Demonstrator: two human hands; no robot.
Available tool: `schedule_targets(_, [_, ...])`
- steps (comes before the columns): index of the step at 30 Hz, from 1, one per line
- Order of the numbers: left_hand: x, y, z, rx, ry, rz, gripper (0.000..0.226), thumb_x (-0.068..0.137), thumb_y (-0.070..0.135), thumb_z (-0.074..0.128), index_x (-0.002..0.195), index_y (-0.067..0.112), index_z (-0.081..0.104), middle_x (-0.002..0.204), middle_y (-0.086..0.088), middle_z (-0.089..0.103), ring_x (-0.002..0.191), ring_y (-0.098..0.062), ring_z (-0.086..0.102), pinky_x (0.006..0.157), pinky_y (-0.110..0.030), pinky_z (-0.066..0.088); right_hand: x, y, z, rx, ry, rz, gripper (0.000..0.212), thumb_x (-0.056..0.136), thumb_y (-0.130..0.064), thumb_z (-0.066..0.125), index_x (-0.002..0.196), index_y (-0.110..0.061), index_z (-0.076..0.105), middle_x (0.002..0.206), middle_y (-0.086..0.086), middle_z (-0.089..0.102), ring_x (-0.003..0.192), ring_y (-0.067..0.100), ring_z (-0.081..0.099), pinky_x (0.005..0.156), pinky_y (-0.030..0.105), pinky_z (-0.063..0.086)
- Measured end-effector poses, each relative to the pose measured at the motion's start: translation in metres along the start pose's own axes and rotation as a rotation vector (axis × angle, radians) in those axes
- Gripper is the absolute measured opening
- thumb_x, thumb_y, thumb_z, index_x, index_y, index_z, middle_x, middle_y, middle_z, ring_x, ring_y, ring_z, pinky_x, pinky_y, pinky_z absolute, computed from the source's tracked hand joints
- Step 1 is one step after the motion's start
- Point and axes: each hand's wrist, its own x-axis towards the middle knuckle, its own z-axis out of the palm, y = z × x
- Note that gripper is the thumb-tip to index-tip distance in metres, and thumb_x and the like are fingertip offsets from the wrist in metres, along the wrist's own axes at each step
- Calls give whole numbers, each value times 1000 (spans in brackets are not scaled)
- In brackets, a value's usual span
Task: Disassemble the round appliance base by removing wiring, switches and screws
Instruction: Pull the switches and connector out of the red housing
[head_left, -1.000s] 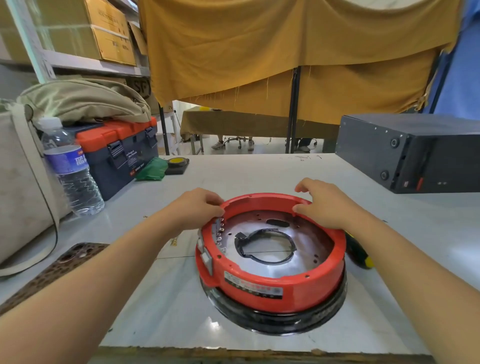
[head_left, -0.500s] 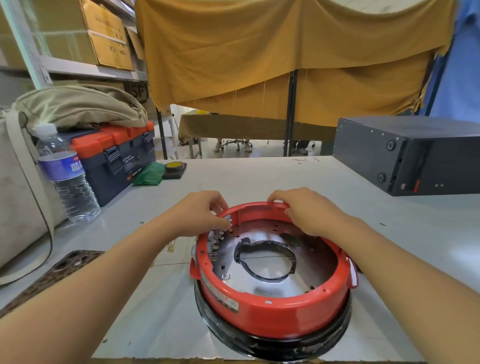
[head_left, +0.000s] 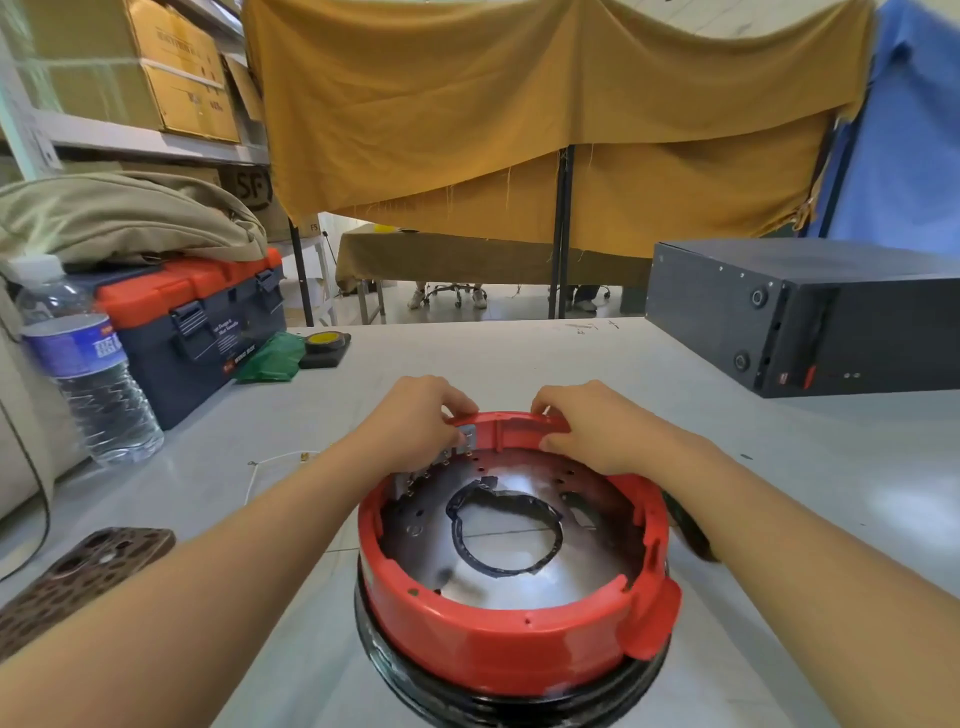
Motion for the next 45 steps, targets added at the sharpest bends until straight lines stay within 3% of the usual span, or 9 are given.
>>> schedule_targets(7, [14, 8, 15, -26, -5, 106, 38, 85, 1, 58, 115, 23, 67, 114, 1, 68, 95, -7, 61, 77, -13, 42, 9, -4, 8, 70, 31, -38, 37, 90, -27, 62, 126, -22, 53, 122, 9, 61, 108, 26, 55, 91, 35, 46])
schedule_targets(11, [18, 11, 22, -61, 16, 171, 39, 84, -1, 56, 116, 20, 67, 113, 1, 68, 88, -4, 57, 68, 2, 39, 10, -2, 7, -94, 104, 14, 29, 91, -37, 57, 113, -20, 55, 110, 9, 61, 97, 29, 57, 73, 36, 46])
schedule_targets(16, [29, 18, 27, -53, -14, 205, 28, 86, 8, 61, 112, 17, 66, 113, 0, 66, 95, -9, 61, 83, -19, 44, 14, 0, 3, -214, 140, 38, 26, 93, -40, 51, 107, -18, 52, 100, 8, 57, 79, 26, 46, 63, 32, 32])
schedule_targets(19, [32, 16, 28, -71, 10, 161, 19, 85, 17, 65, 104, 17, 67, 107, 0, 66, 93, -13, 63, 83, -26, 49, 18, 1, 2, -131, 90, 31, 27, 92, -41, 53, 105, -17, 53, 98, 6, 56, 81, 25, 50, 65, 34, 40])
schedule_targets(22, [34, 12, 30, -63, 29, 169, 17, 85, 23, 66, 101, 19, 69, 96, 6, 65, 81, -7, 60, 71, -15, 45, 19, 3, 8, 2, 70, 16, 26, 93, -38, 53, 103, -14, 52, 100, 10, 59, 87, 28, 55, 76, 42, 49])
schedule_targets(25, [34, 10, 30, -54, 61, 179, 20, 85, 25, 66, 104, 21, 70, 88, 11, 59, 74, -3, 55, 63, -5, 35, 19, 6, 12, 21, 91, 14, 25, 93, -38, 54, 104, -15, 53, 99, 9, 59, 85, 27, 56, 77, 44, 50])
schedule_targets(30, [34, 10, 30, -34, 61, 185, 21, 83, 26, 67, 103, 20, 71, 91, 7, 63, 77, -7, 56, 62, -4, 36, 21, 10, 12, 52, 83, 9, 21, 92, -35, 56, 103, -17, 56, 100, 8, 60, 88, 26, 57, 79, 43, 50])
schedule_targets(36, [39, 12, 22, -59, -23, 166, 17, 78, 27, 69, 93, 19, 70, 74, 16, 59, 68, 1, 55, 56, -8, 35, 33, 8, 0, -10, -14, -19, 19, 87, -38, 62, 88, -24, 49, 93, 3, 56, 85, 24, 52, 68, 32, 41])
schedule_targets(45, [35, 8, 27, -85, 63, 194, 12, 82, 22, 68, 93, 18, 70, 71, 18, 58, 66, 2, 55, 58, -4, 40, 25, 13, 10, 44, 83, -26, 17, 88, -37, 61, 91, -24, 51, 92, 5, 59, 84, 26, 54, 74, 40, 48])
